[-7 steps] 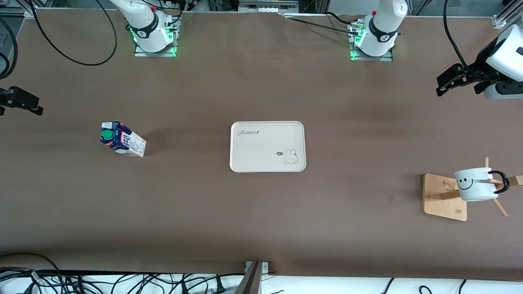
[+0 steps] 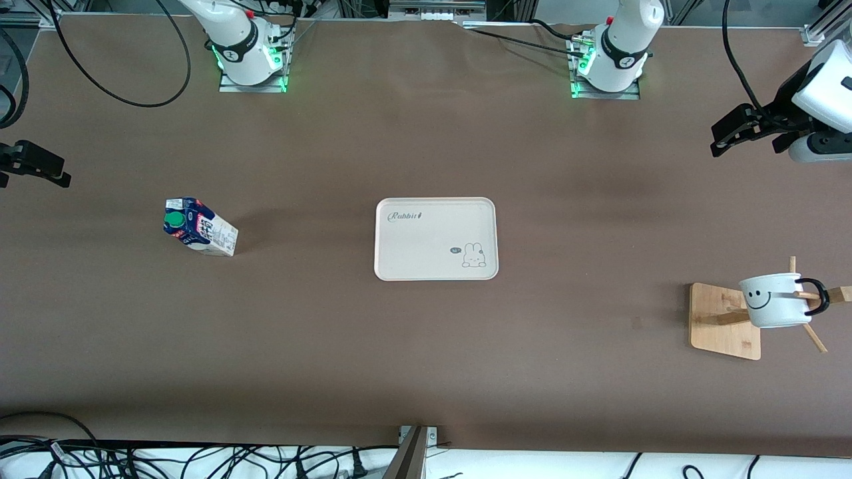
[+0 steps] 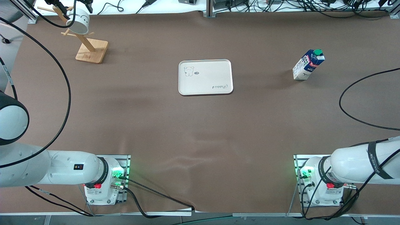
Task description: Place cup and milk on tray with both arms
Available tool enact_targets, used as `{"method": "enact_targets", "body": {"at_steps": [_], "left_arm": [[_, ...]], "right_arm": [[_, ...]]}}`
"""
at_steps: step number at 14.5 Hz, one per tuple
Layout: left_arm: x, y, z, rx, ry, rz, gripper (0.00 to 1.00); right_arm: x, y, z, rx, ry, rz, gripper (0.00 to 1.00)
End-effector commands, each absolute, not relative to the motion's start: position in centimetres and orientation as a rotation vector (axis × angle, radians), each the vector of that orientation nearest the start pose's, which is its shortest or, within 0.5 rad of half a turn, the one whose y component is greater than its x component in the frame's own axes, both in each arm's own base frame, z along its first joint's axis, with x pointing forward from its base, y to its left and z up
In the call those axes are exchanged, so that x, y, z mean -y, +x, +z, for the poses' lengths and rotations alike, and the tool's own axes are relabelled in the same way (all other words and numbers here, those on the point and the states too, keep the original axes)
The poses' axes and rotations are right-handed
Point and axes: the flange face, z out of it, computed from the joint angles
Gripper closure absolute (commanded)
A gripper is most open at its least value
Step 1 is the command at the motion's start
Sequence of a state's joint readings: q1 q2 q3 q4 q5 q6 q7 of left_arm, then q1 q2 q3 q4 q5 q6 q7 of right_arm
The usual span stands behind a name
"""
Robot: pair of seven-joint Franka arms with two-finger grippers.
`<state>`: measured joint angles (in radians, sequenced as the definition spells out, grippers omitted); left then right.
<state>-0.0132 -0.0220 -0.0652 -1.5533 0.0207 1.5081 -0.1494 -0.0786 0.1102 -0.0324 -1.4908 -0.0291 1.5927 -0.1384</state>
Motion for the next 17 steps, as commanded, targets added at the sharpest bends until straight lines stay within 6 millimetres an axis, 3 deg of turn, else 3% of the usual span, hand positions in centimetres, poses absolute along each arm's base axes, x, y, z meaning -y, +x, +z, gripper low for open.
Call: {"method": "enact_targets", "body": {"at_steps": [1,3,7,9,17], "left_arm": [[4.0,53.5,64.0,0.09,-3.114,0.037,0.0],[4.0,53.5,64.1,0.09,-3.114,0.034,0.0],[4.0,53.6,64.2,0.088,-3.109,0.026,0.0],[4.0,53.6,64.3,0.086,-3.109,0.021,0.0],[4.0,53.8,63.7,0.08,-3.112,0.029,0.0]], "right_arm": [[7.2,58.3,59.3,0.024,-3.137,0.118,0.0],[7.2,58.1,59.5,0.019,-3.137,0.116,0.0],[6.4,59.1,57.7,-0.115,-3.066,0.113,0.0],[5.4,59.3,57.4,-0.09,-3.067,0.121,0.0],[5.6,60.5,53.5,-0.019,-3.051,0.248,0.0]]}}
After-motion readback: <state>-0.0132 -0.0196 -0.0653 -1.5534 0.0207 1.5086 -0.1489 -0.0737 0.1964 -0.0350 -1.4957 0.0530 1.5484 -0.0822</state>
